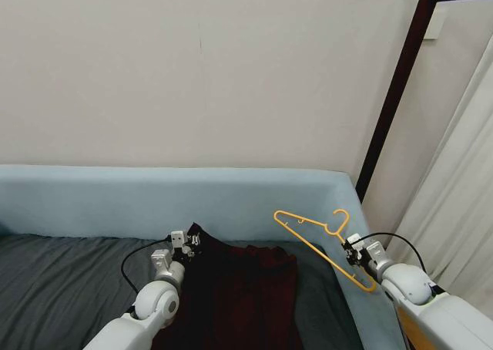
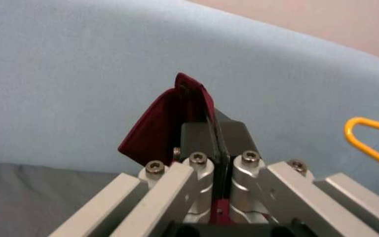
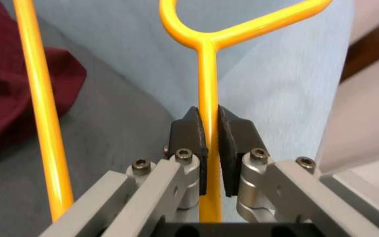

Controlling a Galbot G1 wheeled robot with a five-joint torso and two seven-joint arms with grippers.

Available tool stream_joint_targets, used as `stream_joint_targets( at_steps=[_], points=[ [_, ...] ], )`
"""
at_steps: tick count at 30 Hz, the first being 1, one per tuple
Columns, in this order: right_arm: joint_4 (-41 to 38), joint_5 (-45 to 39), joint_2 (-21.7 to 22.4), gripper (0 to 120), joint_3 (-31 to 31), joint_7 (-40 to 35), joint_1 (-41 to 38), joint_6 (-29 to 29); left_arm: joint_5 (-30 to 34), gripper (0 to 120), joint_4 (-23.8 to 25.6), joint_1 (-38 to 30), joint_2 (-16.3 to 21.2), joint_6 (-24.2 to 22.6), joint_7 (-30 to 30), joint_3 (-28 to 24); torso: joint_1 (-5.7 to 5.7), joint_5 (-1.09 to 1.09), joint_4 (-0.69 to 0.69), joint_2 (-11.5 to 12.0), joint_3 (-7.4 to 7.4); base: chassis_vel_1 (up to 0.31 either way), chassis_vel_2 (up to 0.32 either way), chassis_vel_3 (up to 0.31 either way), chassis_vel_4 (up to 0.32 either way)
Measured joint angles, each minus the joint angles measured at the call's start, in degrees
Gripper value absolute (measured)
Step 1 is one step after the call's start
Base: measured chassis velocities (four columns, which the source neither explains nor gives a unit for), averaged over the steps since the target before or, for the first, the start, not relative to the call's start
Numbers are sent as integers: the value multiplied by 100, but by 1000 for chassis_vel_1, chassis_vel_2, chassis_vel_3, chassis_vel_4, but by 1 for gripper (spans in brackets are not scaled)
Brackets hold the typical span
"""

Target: Pick up the clothes from the sofa and hang them on the clothes hanger.

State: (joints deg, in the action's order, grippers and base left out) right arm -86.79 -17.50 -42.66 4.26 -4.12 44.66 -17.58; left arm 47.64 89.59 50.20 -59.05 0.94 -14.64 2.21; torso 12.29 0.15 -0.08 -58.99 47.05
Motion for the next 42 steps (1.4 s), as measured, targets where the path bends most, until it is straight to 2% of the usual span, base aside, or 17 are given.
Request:
stream_joint_targets(
  at_steps=[9,16,20,35,40,42],
  points=[
    [-618,1291,-31,5,-313,-106,815,372,94,0,260,-1,190,-161,-104,9,0,-1,0,0,-1,0,0,0,0],
    [-910,1887,-119,5,-475,-156,1226,603,140,0,465,17,414,-222,-48,-47,0,-1,0,0,0,0,0,0,0],
    [-1162,2156,-195,5,-496,-203,1406,743,168,0,794,-20,851,-237,161,-270,0,-2,0,0,-1,0,0,0,0],
    [-1704,2150,-498,5,-499,-258,1775,607,105,0,1925,-30,1838,-335,338,-431,0,0,0,0,-1,0,0,0,0],
    [-1710,2139,-557,5,-427,-282,1753,531,72,0,2070,13,1919,-345,353,-461,0,-1,0,-1,0,0,0,0,0],
    [-1702,2041,-602,5,-283,-345,1639,422,-30,0,2267,84,1964,-377,390,-537,0,-1,0,0,0,0,0,0,0]
  ],
)
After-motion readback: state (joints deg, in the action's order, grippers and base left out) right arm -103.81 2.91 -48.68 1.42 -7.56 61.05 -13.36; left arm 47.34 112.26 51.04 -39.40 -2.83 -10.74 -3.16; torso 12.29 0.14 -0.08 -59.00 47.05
